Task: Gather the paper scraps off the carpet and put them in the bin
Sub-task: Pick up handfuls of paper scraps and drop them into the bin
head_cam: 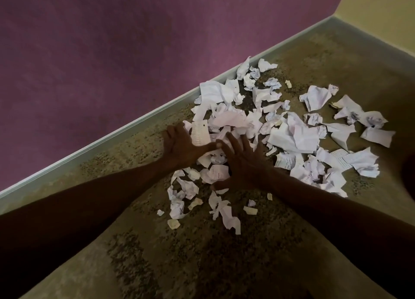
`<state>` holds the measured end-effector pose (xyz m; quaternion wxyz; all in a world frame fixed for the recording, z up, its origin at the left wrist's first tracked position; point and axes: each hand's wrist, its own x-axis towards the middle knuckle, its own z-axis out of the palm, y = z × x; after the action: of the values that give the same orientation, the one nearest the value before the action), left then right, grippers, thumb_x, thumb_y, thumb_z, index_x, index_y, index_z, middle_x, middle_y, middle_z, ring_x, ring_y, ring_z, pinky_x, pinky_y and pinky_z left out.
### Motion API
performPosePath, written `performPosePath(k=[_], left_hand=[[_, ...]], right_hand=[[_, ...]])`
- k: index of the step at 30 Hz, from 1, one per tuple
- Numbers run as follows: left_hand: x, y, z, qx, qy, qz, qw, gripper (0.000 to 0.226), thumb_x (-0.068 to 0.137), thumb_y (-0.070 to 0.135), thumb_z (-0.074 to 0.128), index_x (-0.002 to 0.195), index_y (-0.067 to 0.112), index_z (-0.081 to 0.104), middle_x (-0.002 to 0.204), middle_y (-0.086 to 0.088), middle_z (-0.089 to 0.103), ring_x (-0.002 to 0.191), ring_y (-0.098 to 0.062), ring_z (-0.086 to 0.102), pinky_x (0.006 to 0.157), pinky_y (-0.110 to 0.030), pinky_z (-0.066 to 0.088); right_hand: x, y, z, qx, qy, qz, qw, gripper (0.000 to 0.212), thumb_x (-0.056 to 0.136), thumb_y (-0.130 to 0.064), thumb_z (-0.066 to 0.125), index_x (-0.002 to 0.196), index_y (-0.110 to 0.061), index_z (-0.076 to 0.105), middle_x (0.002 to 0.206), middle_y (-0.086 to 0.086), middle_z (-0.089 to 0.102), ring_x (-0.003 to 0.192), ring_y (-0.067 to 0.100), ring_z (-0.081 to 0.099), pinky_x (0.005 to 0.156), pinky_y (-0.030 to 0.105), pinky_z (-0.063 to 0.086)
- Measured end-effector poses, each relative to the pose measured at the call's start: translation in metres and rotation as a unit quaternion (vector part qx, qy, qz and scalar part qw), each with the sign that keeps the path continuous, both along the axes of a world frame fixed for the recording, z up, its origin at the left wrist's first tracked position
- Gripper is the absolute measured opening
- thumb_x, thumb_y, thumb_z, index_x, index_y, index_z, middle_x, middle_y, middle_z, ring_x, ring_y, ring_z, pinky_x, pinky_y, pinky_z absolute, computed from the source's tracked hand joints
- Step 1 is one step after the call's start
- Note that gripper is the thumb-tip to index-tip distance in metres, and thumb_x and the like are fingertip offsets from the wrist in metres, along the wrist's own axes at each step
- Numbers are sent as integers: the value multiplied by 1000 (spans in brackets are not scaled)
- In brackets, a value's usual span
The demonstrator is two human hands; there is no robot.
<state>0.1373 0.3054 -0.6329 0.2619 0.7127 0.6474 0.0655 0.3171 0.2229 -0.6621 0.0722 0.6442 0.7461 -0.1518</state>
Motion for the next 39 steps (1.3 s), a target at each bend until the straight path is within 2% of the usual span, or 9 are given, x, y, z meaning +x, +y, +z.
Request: performPosePath(k=[5,10,17,22,27,30,33,36,39], left_hand=[[-18,26,-60,-28,12,-102,994,114,52,99,51,145,37,31,140,-3,43,132,-29,40,109,-51,35],[-22,-3,-41,167,111,-126,972,63,89,67,38,124,18,56,112,-20,48,102,-37,45,86,-47,39],[-25,-10,-38,97,84,-141,982,58,90,43,37,124,-1,54,127,-26,45,111,-44,42,88,-53,46],[-30,-17,-35,69,22,-117,990,36,95,23,43,125,4,51,115,-21,56,100,-33,54,83,-50,50],[-31,-22,-16,48,9,-101,994,40,100,35,34,123,5,47,100,-16,64,83,-27,62,72,-41,55],[-35,-22,-7,45,7,-105,993,31,98,16,48,126,3,45,101,-14,64,76,-22,59,56,-30,50],[-39,-20,1,57,6,-116,992,29,92,5,54,121,1,51,101,-16,65,77,-22,60,50,-16,34],[-33,-16,18,84,-6,-101,991,31,91,4,57,121,-5,54,109,-24,65,90,-34,63,65,-29,45],[-23,-16,42,102,-68,-69,990,25,95,8,53,114,-7,59,106,-26,66,88,-35,62,69,-34,46]], right_hand=[[-2,-10,-18,116,-34,-5,993,103,68,-88,40,146,-21,38,149,18,40,126,47,45,91,66,38],[0,-3,-16,127,-14,-11,992,102,67,-89,39,145,-22,36,146,14,42,124,44,45,88,57,45],[-2,10,-3,86,-6,-17,996,106,65,-94,28,150,-35,5,161,13,8,137,43,26,99,61,37],[-21,12,-5,92,-22,19,995,77,80,-71,46,133,-16,36,134,17,52,108,42,54,71,49,52],[-23,7,-6,61,41,78,994,64,87,-45,60,140,-16,41,127,17,49,95,40,57,65,44,51],[-12,3,-3,31,97,55,993,63,91,-48,56,141,-13,39,124,16,51,97,34,59,71,37,47],[-2,-6,13,23,208,-22,978,55,88,-50,61,126,-12,54,114,11,63,93,23,63,77,34,53],[4,-13,38,17,292,-85,952,32,87,-31,70,104,-5,65,89,9,71,64,5,61,58,11,46],[8,-17,78,8,317,-141,938,18,91,-21,65,76,-13,58,71,0,61,59,5,56,55,13,39]])
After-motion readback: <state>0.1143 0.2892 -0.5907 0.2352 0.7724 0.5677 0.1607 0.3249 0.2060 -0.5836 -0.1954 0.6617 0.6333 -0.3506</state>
